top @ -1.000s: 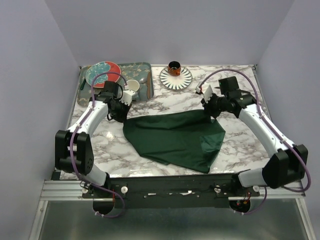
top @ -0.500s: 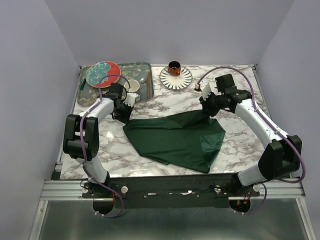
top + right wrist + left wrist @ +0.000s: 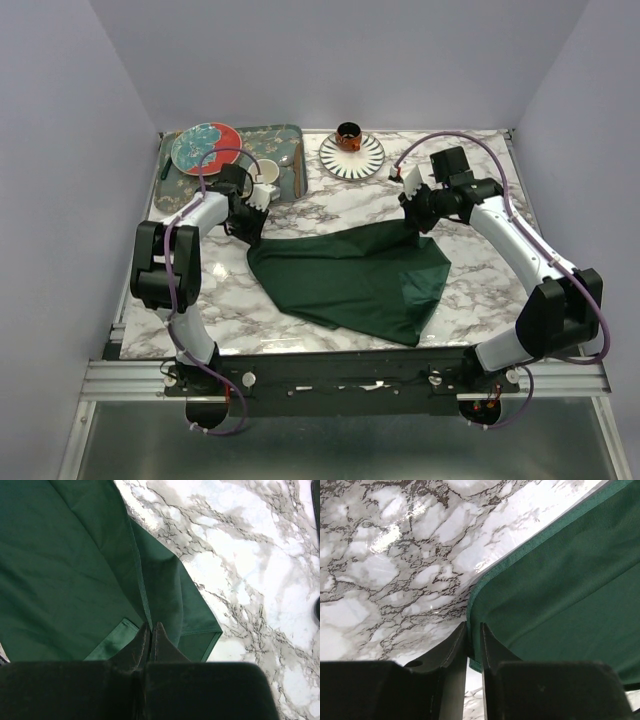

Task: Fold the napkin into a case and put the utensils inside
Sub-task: Pick up the crumpled napkin from the center of the board, then flatten out the crumpled napkin at the center of the board.

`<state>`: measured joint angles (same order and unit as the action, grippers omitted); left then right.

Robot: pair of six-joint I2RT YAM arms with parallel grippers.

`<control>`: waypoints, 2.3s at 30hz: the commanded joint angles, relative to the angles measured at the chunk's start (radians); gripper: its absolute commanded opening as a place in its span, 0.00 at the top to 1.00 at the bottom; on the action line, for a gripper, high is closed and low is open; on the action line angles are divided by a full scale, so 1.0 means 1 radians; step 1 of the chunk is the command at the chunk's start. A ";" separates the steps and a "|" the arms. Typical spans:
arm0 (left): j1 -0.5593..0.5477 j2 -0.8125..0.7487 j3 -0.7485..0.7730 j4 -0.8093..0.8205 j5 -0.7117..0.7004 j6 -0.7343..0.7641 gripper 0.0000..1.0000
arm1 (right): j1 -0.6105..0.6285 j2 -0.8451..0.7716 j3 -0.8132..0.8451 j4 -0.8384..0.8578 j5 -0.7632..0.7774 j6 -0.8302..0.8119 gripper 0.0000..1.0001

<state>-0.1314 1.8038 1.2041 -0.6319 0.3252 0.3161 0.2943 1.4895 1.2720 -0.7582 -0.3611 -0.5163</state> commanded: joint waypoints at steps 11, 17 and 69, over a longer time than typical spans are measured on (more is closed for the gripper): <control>0.035 -0.260 0.142 -0.109 0.043 -0.029 1.00 | -0.064 -0.107 0.182 -0.055 0.092 0.042 0.99; 0.012 -0.362 0.417 -0.242 0.061 -0.083 1.00 | -0.123 -0.190 0.409 -0.101 0.136 0.049 0.99; -0.102 -0.694 -0.095 0.108 -0.080 -0.034 1.00 | -0.165 -0.508 -0.172 0.158 0.205 0.003 0.99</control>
<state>-0.2314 1.0271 1.1614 -0.6975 0.3073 0.2489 0.1352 0.9081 1.1885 -0.7692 -0.2165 -0.4911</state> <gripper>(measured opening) 0.011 0.017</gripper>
